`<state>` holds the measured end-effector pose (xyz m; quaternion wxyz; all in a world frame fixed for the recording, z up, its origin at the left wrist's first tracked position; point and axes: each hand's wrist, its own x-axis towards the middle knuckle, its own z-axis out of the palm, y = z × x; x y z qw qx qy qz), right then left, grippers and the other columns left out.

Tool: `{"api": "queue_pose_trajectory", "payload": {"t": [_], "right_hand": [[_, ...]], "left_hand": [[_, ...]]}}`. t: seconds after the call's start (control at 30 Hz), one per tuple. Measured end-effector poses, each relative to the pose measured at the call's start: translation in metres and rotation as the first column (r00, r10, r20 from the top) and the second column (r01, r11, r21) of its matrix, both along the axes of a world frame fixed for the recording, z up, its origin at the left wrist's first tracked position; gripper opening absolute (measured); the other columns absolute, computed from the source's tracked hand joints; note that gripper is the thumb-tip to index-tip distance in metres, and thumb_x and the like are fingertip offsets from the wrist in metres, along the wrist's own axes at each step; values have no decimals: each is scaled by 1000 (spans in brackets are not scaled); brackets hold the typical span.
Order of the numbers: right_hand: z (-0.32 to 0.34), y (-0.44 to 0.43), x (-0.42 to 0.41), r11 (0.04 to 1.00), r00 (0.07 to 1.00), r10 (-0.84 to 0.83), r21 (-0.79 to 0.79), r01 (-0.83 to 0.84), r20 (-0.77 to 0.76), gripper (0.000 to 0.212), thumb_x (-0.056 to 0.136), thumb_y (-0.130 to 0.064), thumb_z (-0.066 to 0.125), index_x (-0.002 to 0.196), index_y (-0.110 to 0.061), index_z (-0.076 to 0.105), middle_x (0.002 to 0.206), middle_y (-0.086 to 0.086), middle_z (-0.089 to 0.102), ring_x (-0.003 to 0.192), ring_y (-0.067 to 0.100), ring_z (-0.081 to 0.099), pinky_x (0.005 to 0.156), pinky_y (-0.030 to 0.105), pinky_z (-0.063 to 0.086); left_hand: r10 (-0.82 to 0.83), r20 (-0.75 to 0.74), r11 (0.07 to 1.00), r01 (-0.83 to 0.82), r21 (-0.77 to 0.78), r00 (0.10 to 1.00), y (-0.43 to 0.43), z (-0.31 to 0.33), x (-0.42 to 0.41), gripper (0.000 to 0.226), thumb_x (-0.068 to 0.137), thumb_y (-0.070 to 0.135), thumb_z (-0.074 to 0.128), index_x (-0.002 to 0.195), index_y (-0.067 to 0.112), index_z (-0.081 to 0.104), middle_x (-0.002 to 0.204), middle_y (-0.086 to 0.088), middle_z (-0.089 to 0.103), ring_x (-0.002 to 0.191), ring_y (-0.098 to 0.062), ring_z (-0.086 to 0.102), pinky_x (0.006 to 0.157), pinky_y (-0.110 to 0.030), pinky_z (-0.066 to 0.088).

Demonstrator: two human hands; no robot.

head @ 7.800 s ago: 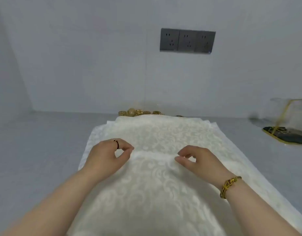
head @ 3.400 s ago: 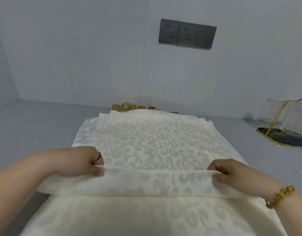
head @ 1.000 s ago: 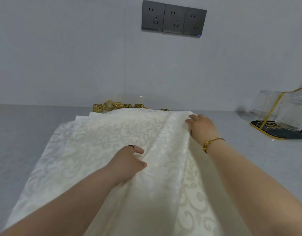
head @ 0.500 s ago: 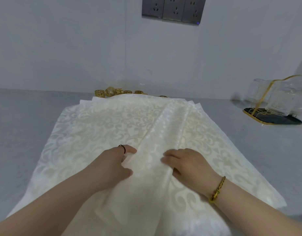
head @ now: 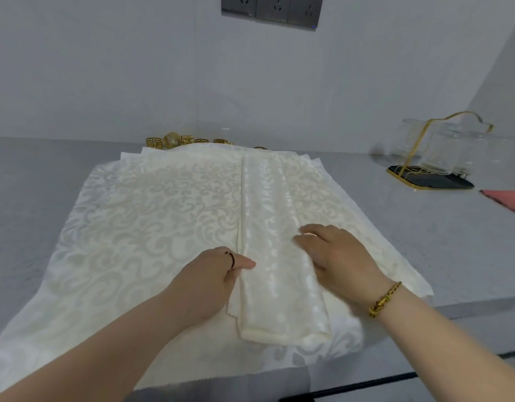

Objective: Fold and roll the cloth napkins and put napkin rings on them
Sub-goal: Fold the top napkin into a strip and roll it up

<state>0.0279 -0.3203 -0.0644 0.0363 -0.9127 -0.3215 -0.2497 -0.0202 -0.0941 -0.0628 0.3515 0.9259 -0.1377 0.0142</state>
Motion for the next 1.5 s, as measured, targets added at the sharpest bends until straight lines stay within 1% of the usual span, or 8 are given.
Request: {"api": "queue_pose_trajectory", "payload": {"t": [0.13, 0.23, 0.4, 0.7, 0.8, 1.0, 1.2, 1.5], "right_hand": [[-19, -3, -37, 985, 998, 50, 161, -57, 44, 40, 71, -33, 49, 110, -24, 51, 115, 2, 59, 86, 12, 54, 71, 24, 47], [-28, -4, -49, 973, 994, 94, 207, -102, 50, 50, 66, -24, 62, 114, -26, 48, 121, -5, 44, 92, 8, 45, 81, 18, 39], [-31, -1, -50, 962, 985, 155, 215, -167, 70, 45, 68, -24, 60, 112, -28, 49, 119, -10, 46, 90, 7, 46, 77, 16, 32], [-46, -3, -54, 911, 961, 235, 313, -269, 143, 17, 95, -33, 40, 99, -31, 56, 112, -15, 55, 85, 7, 44, 75, 16, 36], [-50, -5, -58, 871, 974, 225, 448, -203, 4, 25, 92, -49, 40, 95, -34, 60, 110, -20, 61, 83, 1, 44, 77, 12, 37], [-32, 9, -68, 759, 914, 178, 642, 109, -365, 38, 67, -75, 47, 85, -48, 66, 82, -41, 61, 86, -5, 47, 80, 3, 31], [-21, 18, -60, 675, 853, 60, 651, 348, -518, 48, 77, -30, 67, 39, -20, 39, 46, -5, 37, 61, 7, 38, 59, 13, 30], [-21, 22, -58, 792, 899, -66, 525, 311, -433, 31, 79, -18, 68, 70, -37, 46, 60, -13, 42, 70, 3, 48, 62, 10, 33]], "left_hand": [[-199, 272, 947, 114, 299, 941, 5, -2, -11, 40, 94, 17, 47, 127, 40, 49, 142, 19, 29, 130, -3, 24, 99, -3, 14], [-408, 328, 870, 254, 421, 852, 7, 2, -15, 28, 72, 28, 58, 96, 36, 71, 110, 12, 66, 104, -1, 46, 82, -14, 46], [-502, 400, 833, 306, 460, 766, 7, 5, -7, 33, 69, 28, 43, 74, 35, 75, 84, 14, 73, 89, -5, 55, 70, -16, 48], [-395, 258, 902, 320, 290, 881, 26, -16, -19, 35, 69, 29, 43, 87, 31, 74, 94, 24, 68, 104, 6, 50, 88, 4, 31], [-369, 200, 913, 314, 262, 907, 31, -20, -23, 46, 72, 56, 41, 104, 37, 67, 100, 55, 41, 116, 30, 24, 94, 10, 10], [-192, 425, 939, 40, 342, 885, 19, -23, -27, 54, 86, 66, 21, 74, 44, 70, 90, 35, 59, 103, 6, 47, 85, 11, 17], [97, 64, 995, -94, -42, 993, 7, -12, -18, 27, 85, 35, 59, 67, 16, 51, 72, 10, 52, 61, -2, 44, 61, -9, 37], [94, 77, 995, -96, 23, 993, 5, -3, -7, 29, 80, 30, 66, 72, 39, 40, 63, 24, 54, 64, 2, 50, 63, -5, 36]]}}
